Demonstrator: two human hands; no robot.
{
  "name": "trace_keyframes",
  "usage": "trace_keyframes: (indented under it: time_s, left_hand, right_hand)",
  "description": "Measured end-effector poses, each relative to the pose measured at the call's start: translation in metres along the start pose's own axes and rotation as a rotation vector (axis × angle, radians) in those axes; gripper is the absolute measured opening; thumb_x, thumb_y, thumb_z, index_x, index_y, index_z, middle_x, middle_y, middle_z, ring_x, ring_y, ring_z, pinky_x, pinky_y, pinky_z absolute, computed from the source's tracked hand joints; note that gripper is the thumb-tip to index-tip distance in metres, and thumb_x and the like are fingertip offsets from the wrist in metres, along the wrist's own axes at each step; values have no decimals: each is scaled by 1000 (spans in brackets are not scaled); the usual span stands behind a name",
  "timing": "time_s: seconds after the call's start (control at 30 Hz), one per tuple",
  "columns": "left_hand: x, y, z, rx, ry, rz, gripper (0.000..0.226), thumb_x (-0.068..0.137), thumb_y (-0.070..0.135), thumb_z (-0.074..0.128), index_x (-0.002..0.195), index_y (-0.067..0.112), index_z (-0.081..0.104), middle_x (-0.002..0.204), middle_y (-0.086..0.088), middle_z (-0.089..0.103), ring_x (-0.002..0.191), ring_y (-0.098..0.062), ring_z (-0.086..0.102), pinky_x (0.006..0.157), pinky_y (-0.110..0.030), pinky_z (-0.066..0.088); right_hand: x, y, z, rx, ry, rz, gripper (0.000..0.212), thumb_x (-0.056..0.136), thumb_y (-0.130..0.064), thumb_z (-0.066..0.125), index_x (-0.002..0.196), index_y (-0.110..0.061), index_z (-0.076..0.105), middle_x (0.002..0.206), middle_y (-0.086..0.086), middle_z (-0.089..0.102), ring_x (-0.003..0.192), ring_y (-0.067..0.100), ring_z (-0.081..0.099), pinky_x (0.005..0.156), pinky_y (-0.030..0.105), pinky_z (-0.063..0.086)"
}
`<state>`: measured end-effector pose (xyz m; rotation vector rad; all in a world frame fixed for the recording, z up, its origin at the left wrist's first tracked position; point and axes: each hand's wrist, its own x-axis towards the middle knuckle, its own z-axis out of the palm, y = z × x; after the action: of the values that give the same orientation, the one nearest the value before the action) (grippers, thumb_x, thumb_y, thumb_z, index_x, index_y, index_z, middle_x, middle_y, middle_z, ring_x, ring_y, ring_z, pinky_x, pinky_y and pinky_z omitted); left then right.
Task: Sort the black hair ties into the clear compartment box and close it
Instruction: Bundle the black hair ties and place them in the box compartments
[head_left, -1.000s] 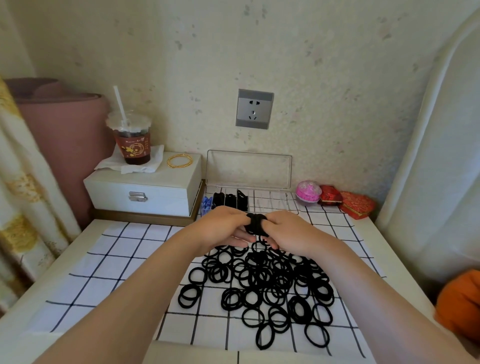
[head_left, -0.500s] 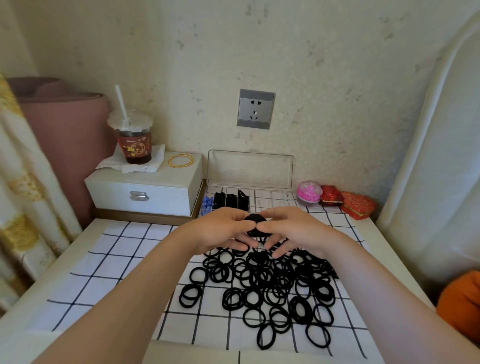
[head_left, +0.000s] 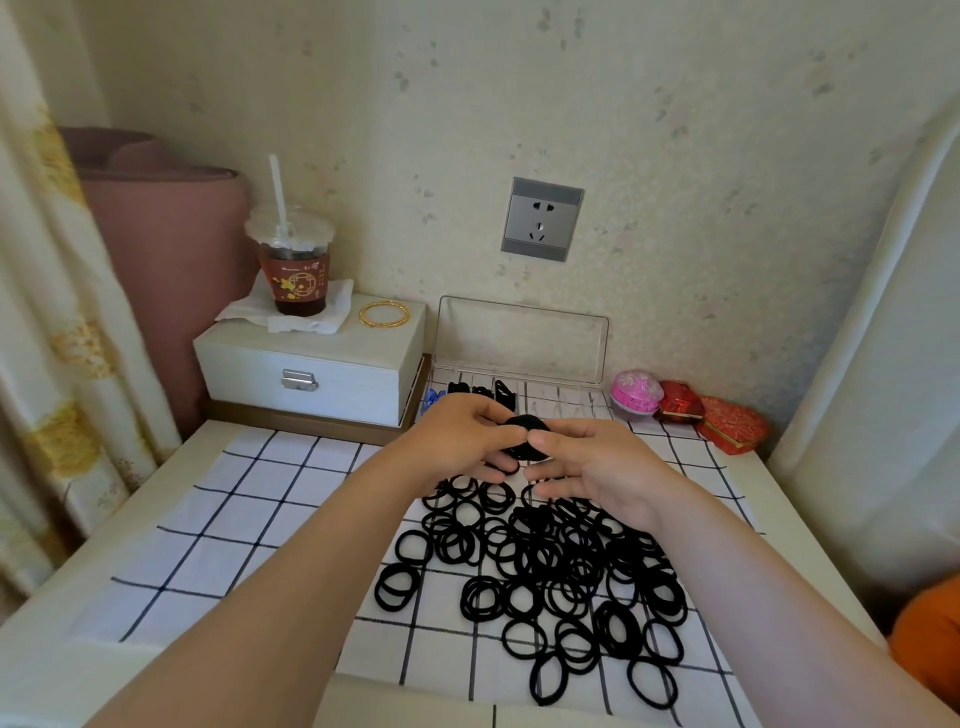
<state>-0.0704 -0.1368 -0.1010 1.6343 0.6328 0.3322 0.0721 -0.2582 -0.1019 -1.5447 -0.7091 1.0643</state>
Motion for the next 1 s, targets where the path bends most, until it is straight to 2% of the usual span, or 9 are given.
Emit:
trace_keyframes:
  time_s: [0.23, 0.33, 0.43, 0.5, 0.6, 0.7, 0.83, 0.9, 1.0]
  left_hand:
    - [2, -2, -6, 255, 51, 63, 22, 87, 38, 72, 104, 24, 71, 92, 4, 73, 80, -9, 73, 69, -24, 58]
    - [3, -2, -11, 385, 38, 99, 20, 88, 38, 70, 103, 27, 69, 88, 6, 73, 82, -9, 72, 74, -24, 54]
    - [5, -5, -14, 486, 26, 108, 28, 90, 39, 65, 117, 29, 62, 106, 11, 66, 99, -9, 63, 89, -26, 48]
    - [8, -9, -16, 589, 87, 141, 42, 91, 38, 64, 130, 27, 57, 128, 7, 60, 117, -13, 56, 98, -28, 43]
    - [11, -16, -21, 738, 170, 210, 46, 92, 35, 61, 137, 27, 53, 139, 0, 51, 135, -18, 38, 108, -35, 36]
    - [15, -21, -24, 865, 173, 223, 50, 92, 34, 59, 141, 28, 49, 143, -1, 48, 138, -20, 31, 112, -38, 32]
    - [19, -27, -24, 942, 119, 187, 57, 91, 37, 58, 145, 29, 43, 147, -1, 43, 139, -23, 28, 114, -40, 28]
    - [21, -28, -24, 924, 118, 183, 58, 91, 36, 58, 146, 28, 43, 146, -2, 44, 139, -23, 27, 114, -39, 28]
    - [22, -28, -23, 921, 109, 176, 58, 92, 37, 58, 147, 27, 41, 147, -4, 43, 139, -24, 26, 114, -39, 27]
  right_hand:
    - [3, 1, 12, 104, 42, 26, 31, 85, -23, 75, 111, -6, 73, 105, 12, 77, 89, 28, 76, 73, 32, 61]
    - [4, 0, 16, 88, 75, 46, 32, 83, -20, 78, 111, -6, 71, 106, 10, 76, 90, 30, 76, 71, 35, 62]
    - [7, -4, 19, -90, 170, 26, 29, 84, -22, 79, 110, -11, 70, 105, 8, 75, 84, 27, 77, 67, 37, 61]
    - [14, -8, 16, -189, 285, -24, 18, 85, -21, 78, 101, -16, 72, 97, 7, 76, 77, 22, 75, 58, 30, 58]
    - [31, -14, 9, -260, 429, -106, 15, 87, -18, 76, 101, -16, 71, 93, 5, 75, 71, 17, 72, 49, 20, 48]
    - [50, -18, 9, -359, 478, -170, 9, 89, -13, 73, 98, -13, 73, 87, 4, 73, 70, 12, 68, 48, 14, 45]
    - [75, -17, 11, -612, 507, -221, 3, 84, -16, 77, 85, -13, 76, 79, 3, 74, 77, 19, 70, 72, 33, 58]
    - [81, -16, 11, -817, 496, -217, 13, 83, -22, 76, 84, -8, 77, 76, 6, 74, 73, 23, 70, 69, 34, 56]
    - [83, -17, 14, -1081, 489, -198, 15, 86, -28, 71, 80, -14, 76, 66, 2, 69, 65, 20, 63, 59, 29, 49]
